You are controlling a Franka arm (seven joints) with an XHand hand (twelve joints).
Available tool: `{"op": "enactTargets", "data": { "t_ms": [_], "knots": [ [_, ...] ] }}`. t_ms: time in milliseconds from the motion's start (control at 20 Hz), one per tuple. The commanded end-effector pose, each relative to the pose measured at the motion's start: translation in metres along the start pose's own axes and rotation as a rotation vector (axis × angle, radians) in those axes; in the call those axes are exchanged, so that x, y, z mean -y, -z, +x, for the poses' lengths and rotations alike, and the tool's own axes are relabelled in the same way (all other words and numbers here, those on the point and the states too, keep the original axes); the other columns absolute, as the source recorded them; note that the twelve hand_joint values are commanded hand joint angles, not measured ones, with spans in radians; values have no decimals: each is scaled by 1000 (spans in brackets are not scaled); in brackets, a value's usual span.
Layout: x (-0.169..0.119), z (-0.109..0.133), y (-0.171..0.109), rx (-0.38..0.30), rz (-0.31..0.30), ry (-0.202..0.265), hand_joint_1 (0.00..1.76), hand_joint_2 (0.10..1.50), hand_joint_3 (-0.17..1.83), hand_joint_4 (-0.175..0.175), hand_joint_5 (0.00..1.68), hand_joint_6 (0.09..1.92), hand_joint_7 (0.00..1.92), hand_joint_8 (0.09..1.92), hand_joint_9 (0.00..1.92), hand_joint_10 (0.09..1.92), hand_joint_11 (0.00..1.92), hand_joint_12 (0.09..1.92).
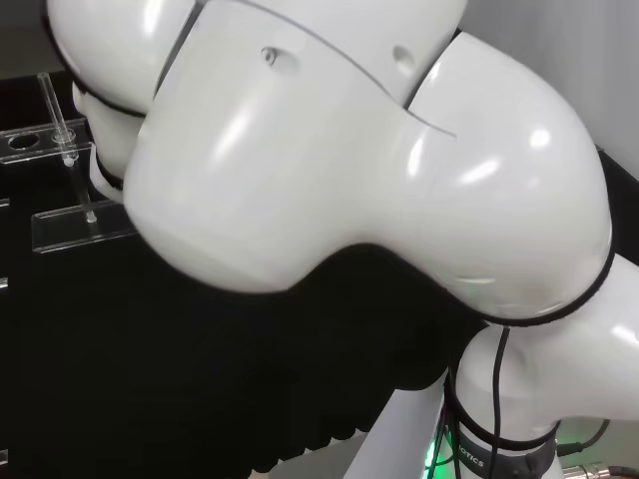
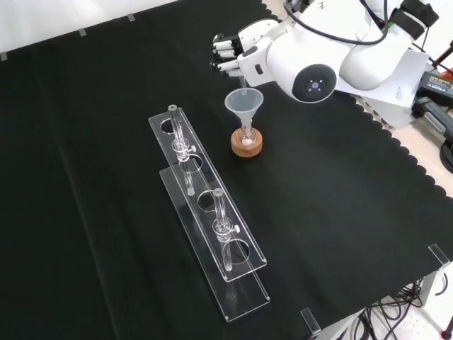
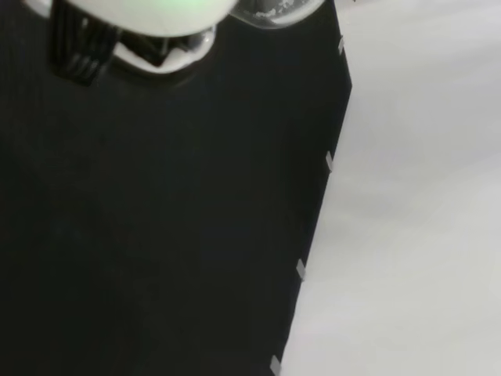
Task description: Pour all the NaCl from the weighing funnel into the round-bottom flask.
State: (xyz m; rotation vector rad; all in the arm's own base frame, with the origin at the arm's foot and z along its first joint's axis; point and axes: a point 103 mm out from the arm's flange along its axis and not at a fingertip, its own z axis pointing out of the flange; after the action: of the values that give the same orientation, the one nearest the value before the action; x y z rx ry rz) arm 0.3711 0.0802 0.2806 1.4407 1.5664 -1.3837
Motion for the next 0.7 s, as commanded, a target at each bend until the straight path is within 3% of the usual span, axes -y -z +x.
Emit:
{"op": "enactTargets", "data": {
  "t_ms": [50, 700],
  "knots": [
    [3, 4, 5, 65, -13, -8, 1130, 616, 788, 112, 1209, 848, 565, 663, 901, 326, 825, 1014],
    [6, 3, 14, 167, -21, -29, 1130, 616, 788, 113, 1208, 849, 564, 663, 899, 328, 823, 1012]
  ]
}}
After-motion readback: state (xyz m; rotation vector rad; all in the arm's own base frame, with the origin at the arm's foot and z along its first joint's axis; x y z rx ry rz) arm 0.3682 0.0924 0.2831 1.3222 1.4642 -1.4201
